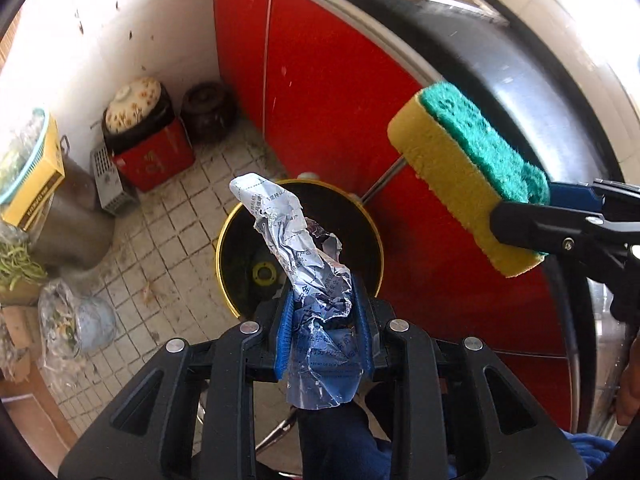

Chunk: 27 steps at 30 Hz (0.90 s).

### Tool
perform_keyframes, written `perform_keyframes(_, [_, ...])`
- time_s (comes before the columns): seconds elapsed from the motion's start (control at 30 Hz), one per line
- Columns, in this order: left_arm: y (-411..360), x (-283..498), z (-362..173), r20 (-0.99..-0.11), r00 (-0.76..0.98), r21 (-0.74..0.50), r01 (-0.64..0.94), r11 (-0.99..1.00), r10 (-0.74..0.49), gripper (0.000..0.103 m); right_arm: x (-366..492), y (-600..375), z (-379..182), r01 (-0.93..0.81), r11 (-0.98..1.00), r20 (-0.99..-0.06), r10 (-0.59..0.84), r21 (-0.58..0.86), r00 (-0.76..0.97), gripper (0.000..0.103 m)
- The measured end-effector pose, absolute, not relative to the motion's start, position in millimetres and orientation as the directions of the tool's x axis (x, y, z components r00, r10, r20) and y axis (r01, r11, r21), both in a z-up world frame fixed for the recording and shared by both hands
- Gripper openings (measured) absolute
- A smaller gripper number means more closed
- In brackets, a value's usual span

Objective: Collect trash
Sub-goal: 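Carry the foil and scouring sponge with both tools over the bin, then open both tools to drop the foil and sponge into the bin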

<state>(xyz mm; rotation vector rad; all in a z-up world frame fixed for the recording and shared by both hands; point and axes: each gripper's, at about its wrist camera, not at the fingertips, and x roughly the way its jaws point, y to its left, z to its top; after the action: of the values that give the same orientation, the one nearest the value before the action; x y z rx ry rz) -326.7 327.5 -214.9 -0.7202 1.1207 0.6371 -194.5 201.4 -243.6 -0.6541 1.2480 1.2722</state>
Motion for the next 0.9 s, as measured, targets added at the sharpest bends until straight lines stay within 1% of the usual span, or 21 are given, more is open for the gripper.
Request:
perform_keyframes(0.17, [335,-326,-235,-0.943,0.326,-0.221,-0.762,0.608,0.065,0.026,-198,215,-259,-0.933,0.256,-0.939,0.297,0.252,-0.172,0.054])
perform_keyframes(0.33, [341,-328,-247,-0.947,0.317,-0.223,-0.773,0.594,0.057,0.026,-197,225,-259,-0.936,0.254,-0.941,0.296,0.245,-0.166,0.056])
perform_keyframes(0.37, [341,-328,-247,-0.946,0.321,-0.227,-0.774,0.591,0.057,0.026,-198,226,-259,-0.936,0.254,-0.941,0.295,0.245,-0.166,0.057])
perform_keyframes(0.43, [343,-329,-247,-0.945,0.322,-0.227,-0.777,0.587,0.061,0.029,-198,227,-258,-0.935,0.254,-0.940,0.298,0.248,-0.168,0.064])
perform_keyframes(0.47, [345,-329,-249,-0.945,0.321,-0.228,-0.779,0.584,0.060,0.036,-199,229,-258,-0.935,0.256,-0.939,0.301,0.246,-0.165,0.074])
perform_keyframes(0.5, [345,-330,-250,-0.945,0.323,-0.233,-0.780,0.581,0.055,0.052,-198,229,-256,-0.933,0.256,-0.936,0.309,0.254,-0.170,0.081])
perform_keyframes(0.57, [346,-332,-247,-0.942,0.327,-0.228,-0.784,0.577,0.072,0.065,-197,228,-253,-0.929,0.254,-0.931,0.317,0.268,-0.182,0.083])
perform_keyframes(0.73, [346,-333,-239,-0.943,0.322,-0.216,-0.786,0.579,0.086,0.068,-194,220,-236,-0.931,0.244,-0.923,0.341,0.273,-0.181,0.083])
perform_keyframes(0.8, [344,-332,-230,-0.941,0.323,-0.205,-0.784,0.586,0.102,0.079,-189,208,-221,-0.929,0.248,-0.915,0.365,0.274,-0.172,0.083])
perform_keyframes(0.83, [341,-330,-223,-0.939,0.322,-0.192,-0.781,0.594,0.121,0.082,-186,203,-215,-0.928,0.253,-0.912,0.376,0.272,-0.165,0.084])
perform_keyframes(0.9, [335,-323,-207,-0.935,0.319,-0.163,-0.773,0.613,0.154,0.089,-175,186,-196,-0.925,0.273,-0.902,0.408,0.266,-0.139,0.088])
